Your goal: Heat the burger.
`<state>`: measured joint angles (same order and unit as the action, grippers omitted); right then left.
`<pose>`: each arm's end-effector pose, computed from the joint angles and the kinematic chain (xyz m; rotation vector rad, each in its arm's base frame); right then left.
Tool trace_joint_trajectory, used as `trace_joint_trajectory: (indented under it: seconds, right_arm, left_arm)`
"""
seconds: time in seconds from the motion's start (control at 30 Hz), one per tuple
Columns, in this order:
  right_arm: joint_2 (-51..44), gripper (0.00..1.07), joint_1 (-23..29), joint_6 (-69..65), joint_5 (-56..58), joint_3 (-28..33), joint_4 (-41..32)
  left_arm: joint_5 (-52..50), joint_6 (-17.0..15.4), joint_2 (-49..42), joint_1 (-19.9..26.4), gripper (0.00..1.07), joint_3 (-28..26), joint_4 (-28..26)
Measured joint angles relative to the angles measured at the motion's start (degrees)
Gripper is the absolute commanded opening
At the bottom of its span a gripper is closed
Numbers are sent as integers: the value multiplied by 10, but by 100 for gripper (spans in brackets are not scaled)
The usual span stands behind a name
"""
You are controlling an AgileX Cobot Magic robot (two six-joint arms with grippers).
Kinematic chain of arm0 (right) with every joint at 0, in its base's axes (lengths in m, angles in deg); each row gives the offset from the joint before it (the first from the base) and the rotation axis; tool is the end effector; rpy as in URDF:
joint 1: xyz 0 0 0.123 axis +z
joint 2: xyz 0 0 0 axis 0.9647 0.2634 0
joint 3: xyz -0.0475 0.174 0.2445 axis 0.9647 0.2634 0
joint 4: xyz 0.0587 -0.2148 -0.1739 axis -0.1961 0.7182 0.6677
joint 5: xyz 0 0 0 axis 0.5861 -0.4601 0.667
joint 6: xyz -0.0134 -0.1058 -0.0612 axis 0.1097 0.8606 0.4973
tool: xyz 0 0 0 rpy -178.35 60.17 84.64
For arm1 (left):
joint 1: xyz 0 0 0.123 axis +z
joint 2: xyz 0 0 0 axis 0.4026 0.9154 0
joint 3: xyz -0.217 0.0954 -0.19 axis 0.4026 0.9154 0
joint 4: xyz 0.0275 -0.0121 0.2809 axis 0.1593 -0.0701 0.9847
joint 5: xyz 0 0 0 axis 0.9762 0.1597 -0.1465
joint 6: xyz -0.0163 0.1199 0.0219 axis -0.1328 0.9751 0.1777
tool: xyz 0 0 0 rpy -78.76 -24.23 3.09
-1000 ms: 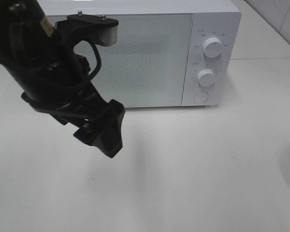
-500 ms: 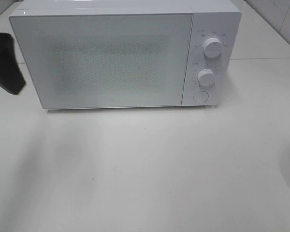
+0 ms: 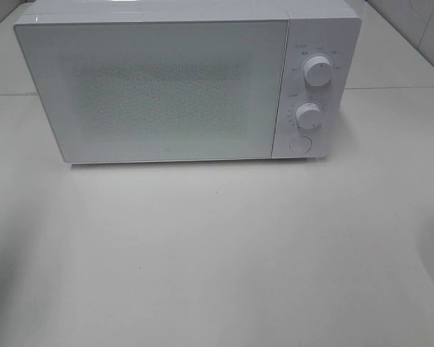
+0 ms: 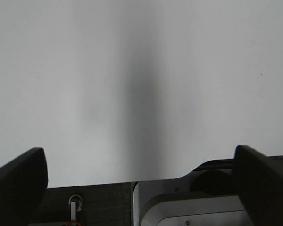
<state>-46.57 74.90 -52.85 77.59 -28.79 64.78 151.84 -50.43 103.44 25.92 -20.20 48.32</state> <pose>0.0367 -0.0019 0.2848 0.0253 1.9602 -0.0027 0.1954 -0.0104 0.2868 0.0502 2.7769 -0.1801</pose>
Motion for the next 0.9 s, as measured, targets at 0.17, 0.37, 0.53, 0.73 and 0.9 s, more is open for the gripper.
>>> trace_joint_trajectory:
  seconds: [0.17,0.37,0.53,0.73,0.9]
  right_arm:
    - [0,75,0,0,0,0,0]
    - [0,75,0,0,0,0,0]
    - [0,75,0,0,0,0,0]
    - [0,75,0,0,0,0,0]
    - [0,75,0,0,0,0,0]
  left_arm:
    - [-43,0,-66,0,98,63,1]
    - [-85,0,-173,0,98,136,2]
    - [-95,0,-243,0,98,175,7]
    - [-66,-22,-309,0,98,178,12]
    - [-55,-41,-353,0,98,194,36]
